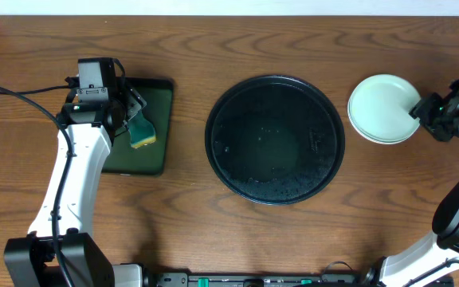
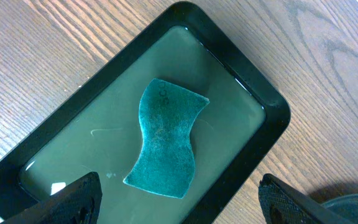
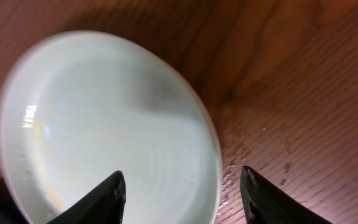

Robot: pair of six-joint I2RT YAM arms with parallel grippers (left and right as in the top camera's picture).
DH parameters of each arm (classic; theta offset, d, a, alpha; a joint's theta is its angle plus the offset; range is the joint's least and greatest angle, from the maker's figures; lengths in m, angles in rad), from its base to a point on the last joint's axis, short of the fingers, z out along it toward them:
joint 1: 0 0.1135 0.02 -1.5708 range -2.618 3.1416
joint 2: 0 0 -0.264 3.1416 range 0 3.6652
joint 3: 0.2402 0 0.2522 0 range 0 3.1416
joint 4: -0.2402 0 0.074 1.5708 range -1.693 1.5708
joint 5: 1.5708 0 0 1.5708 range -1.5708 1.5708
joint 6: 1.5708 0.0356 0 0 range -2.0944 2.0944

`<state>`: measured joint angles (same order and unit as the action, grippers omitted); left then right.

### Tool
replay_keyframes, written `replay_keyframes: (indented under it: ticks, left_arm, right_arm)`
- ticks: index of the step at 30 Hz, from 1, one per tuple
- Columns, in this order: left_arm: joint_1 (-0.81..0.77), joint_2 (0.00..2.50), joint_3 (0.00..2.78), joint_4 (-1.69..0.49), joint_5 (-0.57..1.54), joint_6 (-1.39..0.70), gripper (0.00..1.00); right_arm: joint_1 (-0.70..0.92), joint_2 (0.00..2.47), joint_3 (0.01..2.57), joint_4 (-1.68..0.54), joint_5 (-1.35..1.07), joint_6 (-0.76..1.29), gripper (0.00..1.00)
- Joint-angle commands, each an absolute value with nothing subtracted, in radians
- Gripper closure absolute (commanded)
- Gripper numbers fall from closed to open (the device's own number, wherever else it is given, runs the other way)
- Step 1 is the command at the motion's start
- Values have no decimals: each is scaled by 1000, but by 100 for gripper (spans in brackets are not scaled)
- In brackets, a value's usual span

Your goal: Clean dirty plates on tray and stack at the side

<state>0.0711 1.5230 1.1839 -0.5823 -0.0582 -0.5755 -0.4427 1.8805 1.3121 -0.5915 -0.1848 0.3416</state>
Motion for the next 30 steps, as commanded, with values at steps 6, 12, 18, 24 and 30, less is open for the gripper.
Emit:
replay_keyframes:
  ticks: [6, 12, 18, 24, 30]
  left_arm:
    - [75, 1526, 1180, -587, -63, -572, 19]
    - [75, 1526, 1180, -587, -63, -572, 19]
    - [75, 1526, 1180, -587, -63, -572, 19]
    - [75, 1526, 1180, -587, -63, -572, 19]
    - [75, 1526, 1180, -587, -63, -572, 19]
  right_arm:
    - [-437, 1752, 1310, -712, -292, 351, 34]
    - [-404, 1546, 1309, -910, -293, 309, 13]
    - [-298, 1313, 1237, -1007, -286, 306, 1]
    - [-170, 1085, 1064, -1026, -295, 340, 1]
    - [-118, 961, 955, -1055, -297, 434, 1]
